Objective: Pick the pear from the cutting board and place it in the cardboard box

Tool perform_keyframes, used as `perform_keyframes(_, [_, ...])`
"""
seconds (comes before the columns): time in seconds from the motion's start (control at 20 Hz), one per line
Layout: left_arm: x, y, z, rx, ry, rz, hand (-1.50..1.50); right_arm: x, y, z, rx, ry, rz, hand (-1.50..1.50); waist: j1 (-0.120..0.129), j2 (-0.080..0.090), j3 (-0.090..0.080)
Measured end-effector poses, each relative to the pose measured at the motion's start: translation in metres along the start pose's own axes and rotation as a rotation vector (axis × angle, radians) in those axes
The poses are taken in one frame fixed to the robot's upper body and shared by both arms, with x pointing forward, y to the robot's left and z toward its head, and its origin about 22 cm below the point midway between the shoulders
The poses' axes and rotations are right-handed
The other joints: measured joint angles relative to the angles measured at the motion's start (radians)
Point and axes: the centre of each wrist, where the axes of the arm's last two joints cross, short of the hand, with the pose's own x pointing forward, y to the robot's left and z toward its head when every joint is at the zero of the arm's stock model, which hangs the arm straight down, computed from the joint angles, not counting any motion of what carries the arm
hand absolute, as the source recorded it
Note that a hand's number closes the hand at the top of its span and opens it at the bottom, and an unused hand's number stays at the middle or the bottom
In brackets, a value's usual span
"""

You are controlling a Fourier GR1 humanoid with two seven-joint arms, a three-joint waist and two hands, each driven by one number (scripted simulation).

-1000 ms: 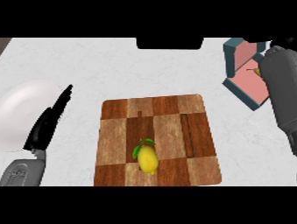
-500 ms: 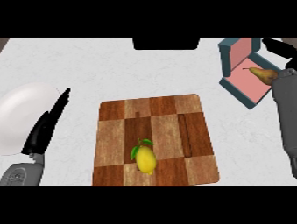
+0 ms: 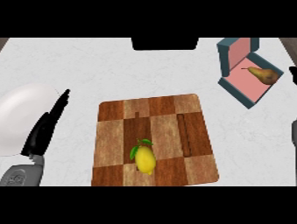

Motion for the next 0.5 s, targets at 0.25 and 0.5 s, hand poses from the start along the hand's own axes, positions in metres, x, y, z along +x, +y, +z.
perform_keyframes(0.25, [-0.001,0.0,-0.006,0.001,-0.009,-0.003,0.0,-0.023,-0.04,0.003,-0.038,0.002,-0.017,-1.5,0.003,0.002,0.0])
perform_keyframes(0.5, [0.006,-0.001,-0.007,-0.002,-0.009,-0.005,0.0,-0.048,-0.075,0.009,-0.04,-0.002,0.007,-1.5,0.007,0.003,0.0])
